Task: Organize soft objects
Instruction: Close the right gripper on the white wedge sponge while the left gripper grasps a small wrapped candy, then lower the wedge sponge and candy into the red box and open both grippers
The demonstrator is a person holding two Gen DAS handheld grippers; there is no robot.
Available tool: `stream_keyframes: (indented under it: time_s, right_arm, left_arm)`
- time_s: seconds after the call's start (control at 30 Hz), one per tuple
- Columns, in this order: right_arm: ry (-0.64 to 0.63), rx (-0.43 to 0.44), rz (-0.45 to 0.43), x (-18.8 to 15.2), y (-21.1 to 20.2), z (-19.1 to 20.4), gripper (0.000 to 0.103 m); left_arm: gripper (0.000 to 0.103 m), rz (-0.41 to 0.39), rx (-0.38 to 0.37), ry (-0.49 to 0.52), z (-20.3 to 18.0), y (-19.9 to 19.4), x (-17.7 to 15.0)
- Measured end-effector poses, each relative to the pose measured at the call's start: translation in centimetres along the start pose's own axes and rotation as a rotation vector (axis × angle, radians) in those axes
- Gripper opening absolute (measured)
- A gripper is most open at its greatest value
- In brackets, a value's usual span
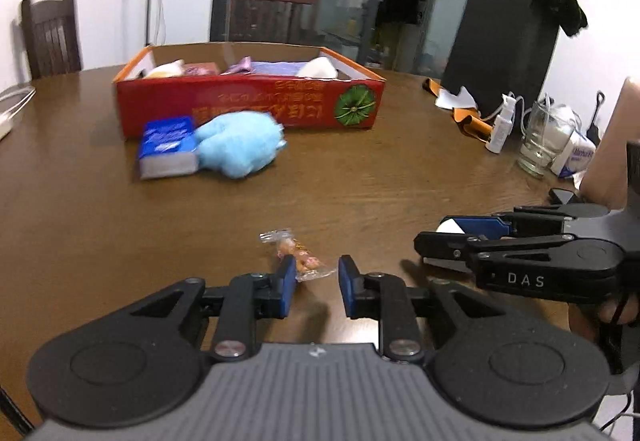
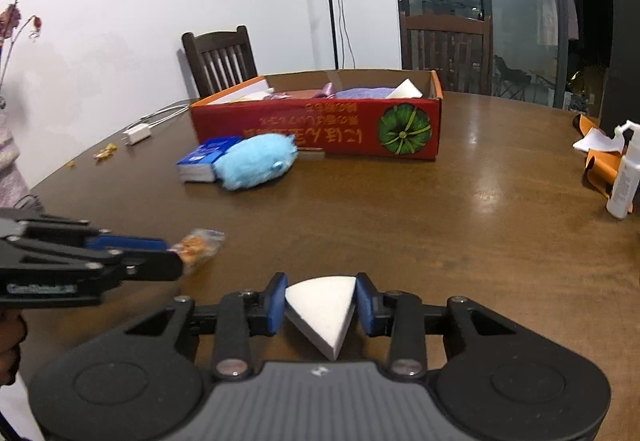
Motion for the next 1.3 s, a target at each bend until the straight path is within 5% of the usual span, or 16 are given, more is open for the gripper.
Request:
stream_keyframes:
  time_s: [0.13,0.37,0.43,0.5,0.67,0.87,1.03,1.17,1.3]
  right_arm:
    - [-0.010,0.003,0.001,-0.4,-0.2,0.8,0.035]
    - [-0.015,-0.012,-0.029,0.3,-1.8,1.2,0.035]
    - [-0.010,-0.024,-0.028,0.2,-2.2,0.9,0.035]
    - [-0.003,-0.035,-0.024,0.1,-2.2,0.6,0.035]
    - [0.011,-0.024,-0.035,0.8,-1.5,0.5,0.035]
    - [0.018,0.052,-0.092,6.6,1.7,0.6,0.035]
    - [0.023,0.116,-0.165,15.3,8.2,-0.3,0.035]
    - [0.074,0.065,-0.122,19.9,16.3,-2.9,0.035]
    - [0.090,-0.011,-0.058,21.0,23.0,-5.0,0.035]
  left_arm:
    - [0.045,-0.014,0.053,-0.011,0.4,0.2,0.3]
    - [0.045,-0.018,0.135,0.032,1.1,2.1,0.3]
    - [0.035,-0.002,0.132,0.004,1.5,2.3,-0.3]
    - [0.015,-0.004,0.125,0.024,1.6,2.1,-0.4]
    - [0.015,-0.022,0.087,-0.027,2.5,1.6,0.8]
    - [0.015,-0.153,0.015,-0.063,4.5,2.9,8.7]
    - [0.015,-0.241,0.002,-0.042,7.3,8.4,18.1]
    - [0.015,-0.176,0.012,-0.100,10.6,16.3,22.9]
    - [0.015,-0.072,0.002,-0.158,12.5,23.7,23.7]
Point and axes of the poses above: each gripper's, at about its wrist camera, not at the fingertips, and y roughly the way its jaws point, z to its left, x to its top, the point moved 10 cm from there along y, roughly the way its jaws point, and after that the axes turned 10 degrees about -z, right-handed, at the moved point
